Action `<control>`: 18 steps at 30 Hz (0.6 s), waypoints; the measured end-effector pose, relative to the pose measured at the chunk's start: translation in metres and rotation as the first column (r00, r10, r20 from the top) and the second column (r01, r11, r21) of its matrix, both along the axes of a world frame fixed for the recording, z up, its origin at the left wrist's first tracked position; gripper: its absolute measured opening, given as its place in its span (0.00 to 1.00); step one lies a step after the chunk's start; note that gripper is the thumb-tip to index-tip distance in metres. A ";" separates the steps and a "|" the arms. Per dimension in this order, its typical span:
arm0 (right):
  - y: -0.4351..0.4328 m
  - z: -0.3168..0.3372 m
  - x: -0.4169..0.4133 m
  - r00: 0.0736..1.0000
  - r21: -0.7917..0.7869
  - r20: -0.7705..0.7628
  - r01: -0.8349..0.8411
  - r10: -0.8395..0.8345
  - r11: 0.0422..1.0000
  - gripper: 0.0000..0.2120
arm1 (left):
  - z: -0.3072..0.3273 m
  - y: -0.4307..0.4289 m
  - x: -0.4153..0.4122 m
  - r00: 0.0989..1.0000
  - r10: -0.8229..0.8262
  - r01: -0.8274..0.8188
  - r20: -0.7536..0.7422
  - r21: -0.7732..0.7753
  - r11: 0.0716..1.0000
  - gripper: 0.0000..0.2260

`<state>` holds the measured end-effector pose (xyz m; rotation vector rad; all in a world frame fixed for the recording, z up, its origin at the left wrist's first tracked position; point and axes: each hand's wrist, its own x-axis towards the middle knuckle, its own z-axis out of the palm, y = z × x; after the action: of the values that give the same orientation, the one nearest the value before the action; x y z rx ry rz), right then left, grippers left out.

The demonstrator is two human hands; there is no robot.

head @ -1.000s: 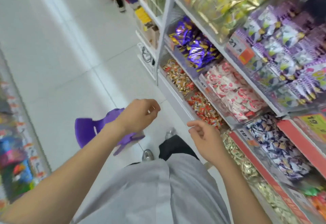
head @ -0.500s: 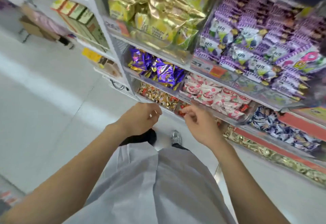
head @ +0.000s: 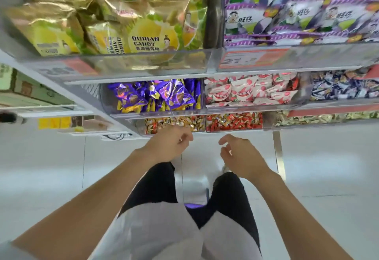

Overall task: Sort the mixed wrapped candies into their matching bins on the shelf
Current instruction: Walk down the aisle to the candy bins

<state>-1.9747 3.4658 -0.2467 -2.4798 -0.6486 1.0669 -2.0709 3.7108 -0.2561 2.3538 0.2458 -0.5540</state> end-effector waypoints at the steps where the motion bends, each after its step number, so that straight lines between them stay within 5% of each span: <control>1: 0.004 -0.016 0.001 1.000 0.009 0.003 0.010 -0.010 1.000 0.12 | -0.017 0.000 0.003 1.000 -0.004 0.004 0.004 -0.007 1.000 0.08; 6: 0.025 -0.129 0.024 0.998 0.062 0.061 0.028 -0.032 0.998 0.11 | -0.127 -0.012 0.027 0.978 0.073 -0.081 0.194 0.034 0.996 0.08; 9: 0.040 -0.205 0.036 0.970 0.120 0.225 0.068 -0.094 0.990 0.08 | -0.192 -0.024 0.041 0.904 0.181 -0.223 0.387 0.066 0.973 0.07; 15: 0.054 -0.327 0.036 0.705 0.452 0.560 0.179 -0.434 0.874 0.11 | -0.298 -0.037 0.056 0.751 0.295 -0.379 0.591 0.020 0.925 0.04; 18: 0.051 -0.352 0.033 0.713 0.542 0.527 0.137 -0.463 0.829 0.12 | -0.322 -0.037 0.054 0.652 0.355 -0.429 0.670 -0.061 0.901 0.06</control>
<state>-1.9413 3.5171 -0.5985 -2.3448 -0.5424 -0.1192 -2.0173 3.6736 -0.5781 2.3259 0.4381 0.5444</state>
